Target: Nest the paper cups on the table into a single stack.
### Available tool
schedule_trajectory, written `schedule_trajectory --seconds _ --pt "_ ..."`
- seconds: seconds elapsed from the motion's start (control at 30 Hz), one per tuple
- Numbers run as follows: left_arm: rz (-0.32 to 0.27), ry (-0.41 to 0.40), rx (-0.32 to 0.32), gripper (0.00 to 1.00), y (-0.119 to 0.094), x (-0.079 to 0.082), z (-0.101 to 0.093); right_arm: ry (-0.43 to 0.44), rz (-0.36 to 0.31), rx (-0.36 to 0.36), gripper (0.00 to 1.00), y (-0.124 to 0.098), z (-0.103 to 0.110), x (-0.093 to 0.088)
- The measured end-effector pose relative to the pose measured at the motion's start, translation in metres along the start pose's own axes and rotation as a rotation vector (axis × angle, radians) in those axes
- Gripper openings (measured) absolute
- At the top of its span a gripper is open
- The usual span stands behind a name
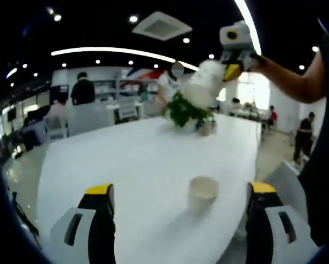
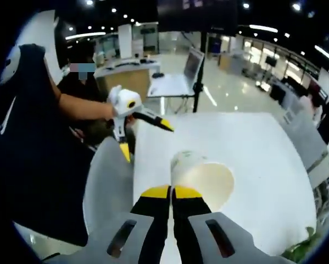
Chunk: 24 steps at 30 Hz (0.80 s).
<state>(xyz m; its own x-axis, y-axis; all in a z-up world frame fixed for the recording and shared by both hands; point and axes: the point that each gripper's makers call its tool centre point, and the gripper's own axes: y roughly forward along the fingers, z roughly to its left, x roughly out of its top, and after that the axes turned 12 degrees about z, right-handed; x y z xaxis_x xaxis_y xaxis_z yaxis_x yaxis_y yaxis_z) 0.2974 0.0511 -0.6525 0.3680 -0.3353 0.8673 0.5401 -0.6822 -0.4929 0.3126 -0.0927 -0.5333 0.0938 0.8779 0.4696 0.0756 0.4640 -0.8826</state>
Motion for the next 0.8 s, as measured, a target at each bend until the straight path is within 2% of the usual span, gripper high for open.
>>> schedule_trajectory --seconds 0.1,0.23,0.5,0.8 --pt "-0.005 -0.002 0.017 0.99 -0.003 -0.001 0.006 0.025 0.093 0.03 0.0 0.004 0.001 -0.005" --pt "0.008 0.008 0.039 0.99 -0.006 -0.007 0.013 -0.001 0.222 0.005 0.0 0.006 -0.008 -0.009" --pt "-0.017 -0.026 0.061 0.99 -0.011 -0.007 0.022 -0.014 0.299 0.009 0.0 0.013 -0.011 0.005" --pt "-0.024 -0.032 0.076 0.99 -0.015 -0.009 0.029 0.007 0.37 0.021 0.0 0.022 -0.009 0.007"
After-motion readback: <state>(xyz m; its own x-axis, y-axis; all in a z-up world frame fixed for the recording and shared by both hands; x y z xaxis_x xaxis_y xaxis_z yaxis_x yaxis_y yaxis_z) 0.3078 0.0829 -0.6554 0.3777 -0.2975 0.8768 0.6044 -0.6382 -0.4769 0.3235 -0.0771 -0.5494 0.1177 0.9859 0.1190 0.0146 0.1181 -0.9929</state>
